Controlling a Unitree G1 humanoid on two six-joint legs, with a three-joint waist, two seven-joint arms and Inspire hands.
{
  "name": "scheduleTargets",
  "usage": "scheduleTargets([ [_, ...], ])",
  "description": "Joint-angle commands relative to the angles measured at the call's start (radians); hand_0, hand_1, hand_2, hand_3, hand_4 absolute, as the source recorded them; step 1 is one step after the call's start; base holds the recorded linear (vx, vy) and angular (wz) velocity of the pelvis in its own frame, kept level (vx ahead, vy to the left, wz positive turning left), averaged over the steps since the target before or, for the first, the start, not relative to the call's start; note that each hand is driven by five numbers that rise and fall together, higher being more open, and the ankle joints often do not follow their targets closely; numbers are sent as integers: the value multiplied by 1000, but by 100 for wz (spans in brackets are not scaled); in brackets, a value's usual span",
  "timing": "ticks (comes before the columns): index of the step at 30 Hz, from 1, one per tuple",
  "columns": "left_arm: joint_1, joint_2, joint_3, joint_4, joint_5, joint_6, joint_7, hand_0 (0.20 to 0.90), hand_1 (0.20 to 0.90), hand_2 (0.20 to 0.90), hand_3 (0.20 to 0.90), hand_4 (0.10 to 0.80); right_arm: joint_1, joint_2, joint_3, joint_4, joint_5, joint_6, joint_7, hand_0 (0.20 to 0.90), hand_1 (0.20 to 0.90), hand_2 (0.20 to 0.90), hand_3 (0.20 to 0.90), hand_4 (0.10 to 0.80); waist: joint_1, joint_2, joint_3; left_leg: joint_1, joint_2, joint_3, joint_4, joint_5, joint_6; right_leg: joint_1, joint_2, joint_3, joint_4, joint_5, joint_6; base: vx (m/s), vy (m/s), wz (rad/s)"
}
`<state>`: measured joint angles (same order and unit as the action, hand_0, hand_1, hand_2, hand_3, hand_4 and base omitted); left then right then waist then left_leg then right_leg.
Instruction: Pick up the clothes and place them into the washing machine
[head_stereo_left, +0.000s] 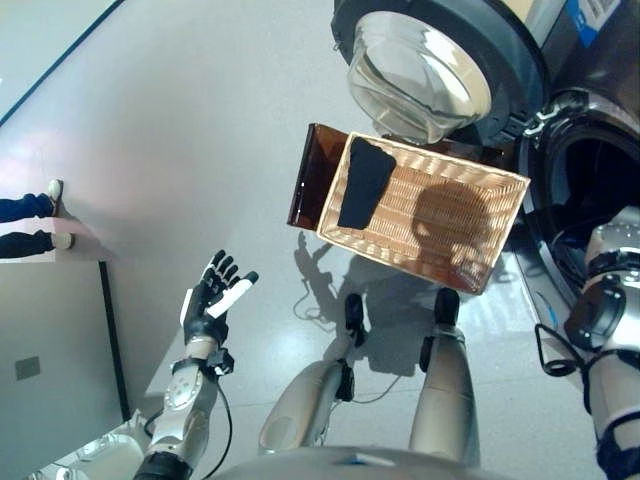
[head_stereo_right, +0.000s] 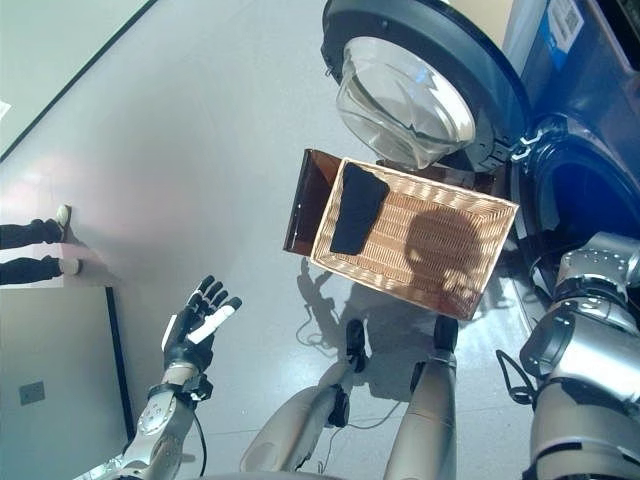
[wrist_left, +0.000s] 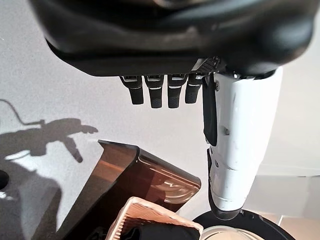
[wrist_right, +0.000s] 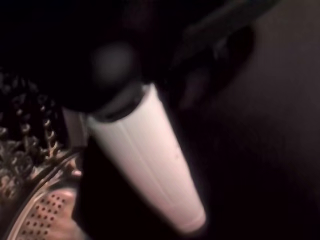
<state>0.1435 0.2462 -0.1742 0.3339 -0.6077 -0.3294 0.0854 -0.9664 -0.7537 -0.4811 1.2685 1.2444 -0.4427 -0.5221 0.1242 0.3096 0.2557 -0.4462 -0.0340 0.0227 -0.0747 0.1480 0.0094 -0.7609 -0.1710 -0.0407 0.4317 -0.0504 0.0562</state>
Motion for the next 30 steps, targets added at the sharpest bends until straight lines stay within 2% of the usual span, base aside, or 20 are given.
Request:
scheduleTargets([
  [1, 8, 35, 46, -32, -43, -87, 19, 900, 900, 900, 900, 800, 7, -132, 126, -157, -98, -111, 60, 200, 200, 200, 200, 300, -11, 0, -69, -7, 19, -23, -13, -5, -108, 118, 28, -23, -168, 28, 11, -4, 8, -6],
  [5, 0, 33, 53, -42, -49, -100, 19, 900, 900, 900, 900, 800, 5, -117, 127, -168, -91, -127, 73, 200, 200, 200, 200, 300, -15, 0, -63, -10, 15, -23, -13, -3, -111, 111, 26, -16, -160, 23, 11, -12, 6, 5],
  [10, 2, 49, 45, -67, -48, -109, 17, 900, 900, 900, 900, 800, -17, -145, 133, -144, -117, -118, 31, 200, 200, 200, 200, 300, -13, 18, -41, -25, 4, -41, -13, 0, -117, 92, 13, -23, -127, 0, 7, -27, -2, 18],
  [17, 5, 41, 45, -84, -52, -115, 21, 900, 900, 900, 900, 800, -32, -157, 126, -151, -149, -114, -18, 200, 200, 200, 200, 300, -15, 24, -33, -60, -8, -48, -13, 7, -119, 48, 3, -18, -90, -11, 4, -11, 6, 9],
  [18, 9, 40, 40, -79, -54, -113, 16, 900, 900, 900, 900, 800, -29, -158, 125, -147, -153, -115, -20, 900, 900, 900, 900, 800, -13, 23, -36, -61, -9, -50, -13, 7, -118, 49, 5, -18, -90, -12, 4, 38, 15, -5],
  [25, 2, 38, 44, -57, -59, -114, 23, 900, 900, 900, 900, 800, 4, -132, 123, -162, -168, -124, -11, 900, 900, 900, 900, 800, -10, 19, -54, -50, -10, -43, -13, -2, -114, 59, 7, -14, -99, -6, 6, 29, 29, -7],
  [30, -3, 30, 54, -44, -52, -119, 29, 900, 900, 900, 900, 800, 53, -88, 134, -195, -242, -110, -27, 900, 900, 900, 900, 800, -18, 16, -59, -32, -10, -35, -13, -7, -111, 80, 8, -12, -114, 1, 9, 19, 32, -7],
])
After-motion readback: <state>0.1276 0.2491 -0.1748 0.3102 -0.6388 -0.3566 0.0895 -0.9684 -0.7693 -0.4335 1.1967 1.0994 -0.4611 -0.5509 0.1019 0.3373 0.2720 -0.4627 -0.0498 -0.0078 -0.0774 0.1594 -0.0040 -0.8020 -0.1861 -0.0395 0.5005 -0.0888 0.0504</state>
